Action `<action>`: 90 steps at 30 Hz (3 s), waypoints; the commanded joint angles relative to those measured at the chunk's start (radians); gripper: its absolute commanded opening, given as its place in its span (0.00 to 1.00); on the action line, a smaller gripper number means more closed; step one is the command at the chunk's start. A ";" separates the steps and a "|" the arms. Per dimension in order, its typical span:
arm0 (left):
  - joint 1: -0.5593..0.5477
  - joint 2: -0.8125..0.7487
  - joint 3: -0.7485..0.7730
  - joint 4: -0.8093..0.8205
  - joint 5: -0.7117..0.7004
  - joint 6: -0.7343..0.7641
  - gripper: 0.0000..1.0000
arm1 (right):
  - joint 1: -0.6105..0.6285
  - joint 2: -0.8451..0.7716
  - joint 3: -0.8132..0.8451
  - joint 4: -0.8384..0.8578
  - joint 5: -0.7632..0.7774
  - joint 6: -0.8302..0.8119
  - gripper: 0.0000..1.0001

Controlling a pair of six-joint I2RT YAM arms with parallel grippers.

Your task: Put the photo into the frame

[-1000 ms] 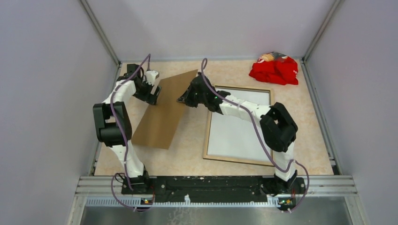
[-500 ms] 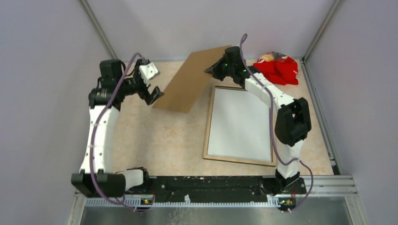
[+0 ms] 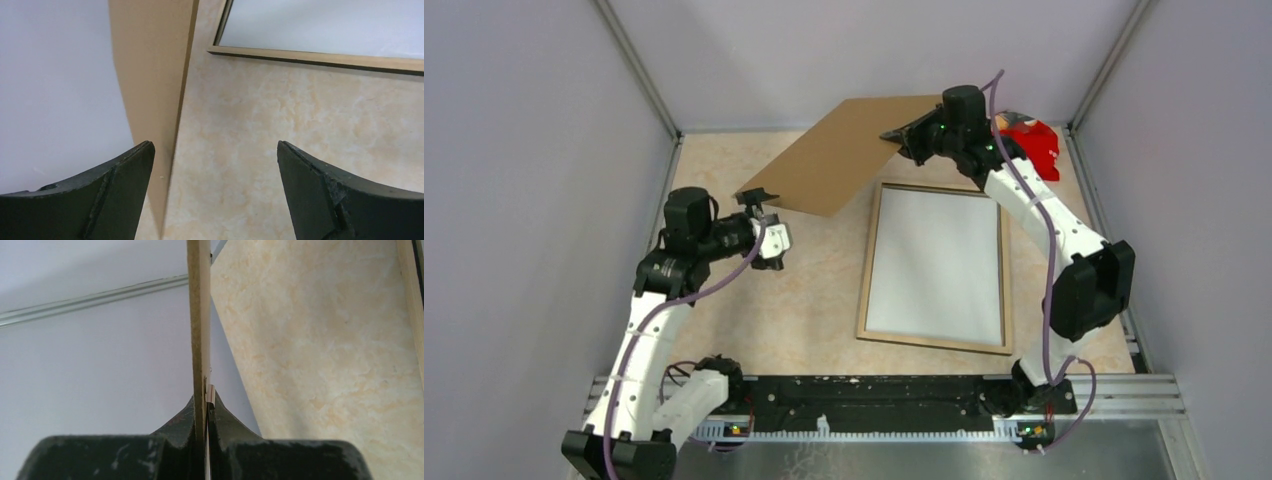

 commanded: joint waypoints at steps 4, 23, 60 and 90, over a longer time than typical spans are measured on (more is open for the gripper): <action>-0.031 -0.099 -0.070 0.259 -0.018 0.086 0.94 | 0.020 -0.139 -0.110 0.145 -0.086 0.097 0.00; -0.088 -0.089 -0.084 0.327 -0.103 0.132 0.22 | 0.076 -0.139 -0.164 0.275 -0.177 0.093 0.00; -0.088 0.025 0.360 -0.133 0.205 0.054 0.00 | 0.245 -0.529 -0.032 -0.306 -0.440 -1.911 0.76; -0.088 -0.026 0.325 0.026 0.188 -0.027 0.34 | 0.422 -0.448 -0.127 -0.100 -0.164 -2.018 0.00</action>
